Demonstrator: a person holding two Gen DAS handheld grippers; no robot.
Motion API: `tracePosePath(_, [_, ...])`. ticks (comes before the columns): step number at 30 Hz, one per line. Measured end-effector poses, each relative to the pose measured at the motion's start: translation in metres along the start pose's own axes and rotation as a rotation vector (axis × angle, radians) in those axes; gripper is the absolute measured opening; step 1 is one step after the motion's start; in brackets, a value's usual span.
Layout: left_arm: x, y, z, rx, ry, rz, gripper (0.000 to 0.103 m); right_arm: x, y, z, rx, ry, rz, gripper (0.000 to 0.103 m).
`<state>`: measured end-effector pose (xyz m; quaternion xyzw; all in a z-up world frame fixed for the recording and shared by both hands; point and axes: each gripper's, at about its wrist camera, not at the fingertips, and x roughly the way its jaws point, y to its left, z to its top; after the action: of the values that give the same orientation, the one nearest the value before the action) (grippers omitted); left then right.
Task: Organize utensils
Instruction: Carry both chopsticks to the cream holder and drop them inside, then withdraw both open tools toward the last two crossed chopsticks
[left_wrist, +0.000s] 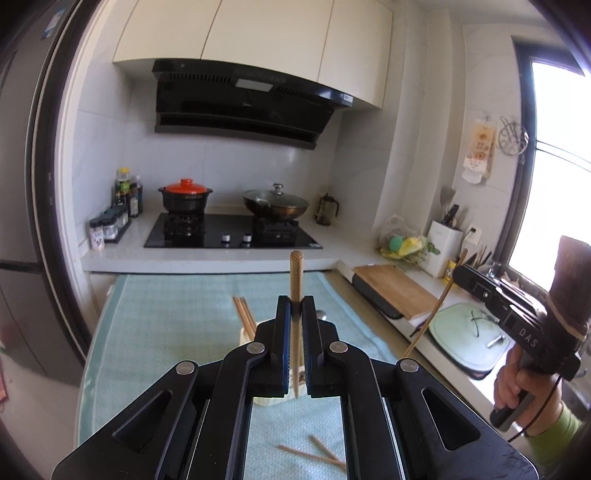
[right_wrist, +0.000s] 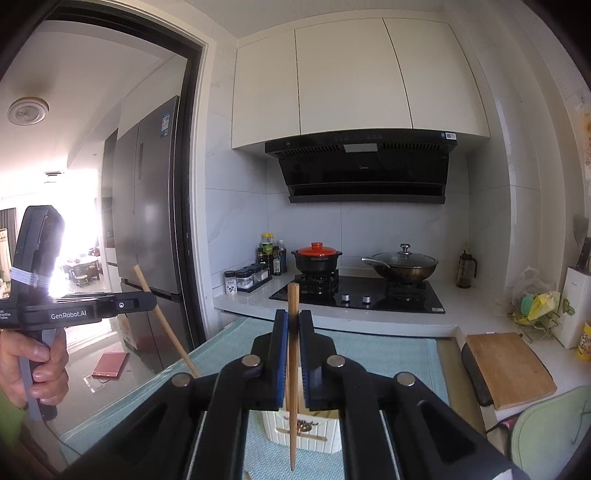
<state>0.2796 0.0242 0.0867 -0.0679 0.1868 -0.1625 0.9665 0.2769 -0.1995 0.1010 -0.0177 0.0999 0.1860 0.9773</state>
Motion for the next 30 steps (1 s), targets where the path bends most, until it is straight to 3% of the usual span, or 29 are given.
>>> tracePosePath(8, [0.046,0.004,0.021,-0.004,-0.036,0.027,0.004,0.051,-0.013,0.021,-0.007,-0.065,-0.022,0.006])
tracePosePath(13, [0.083,0.013,0.018,-0.008,0.012,0.042,0.004,0.093,-0.02,0.011,-0.002,-0.049,0.008,0.006])
tracePosePath(16, [0.112,0.023,0.009,-0.015,0.095,0.057,0.004,0.126,-0.019,-0.004,-0.009,0.028,0.034,0.006])
tracePosePath(20, [0.154,0.038,-0.009,-0.05,0.228,0.058,0.004,0.179,-0.022,-0.034,0.005,0.197,0.079,0.006])
tracePosePath(26, [0.203,0.056,-0.026,-0.099,0.335,0.102,0.005,0.24,-0.037,-0.074,0.107,0.377,0.112,0.007])
tracePosePath(27, [0.207,0.058,-0.028,-0.104,0.342,0.109,0.011,0.246,-0.04,-0.077,0.124,0.389,0.108,0.009])
tracePosePath(29, [0.209,0.063,-0.028,-0.122,0.341,0.117,0.029,0.248,-0.046,-0.08,0.15,0.386,0.096,0.035])
tracePosePath(30, [0.205,0.066,-0.029,-0.132,0.329,0.123,0.039,0.245,-0.049,-0.079,0.165,0.37,0.095,0.042])
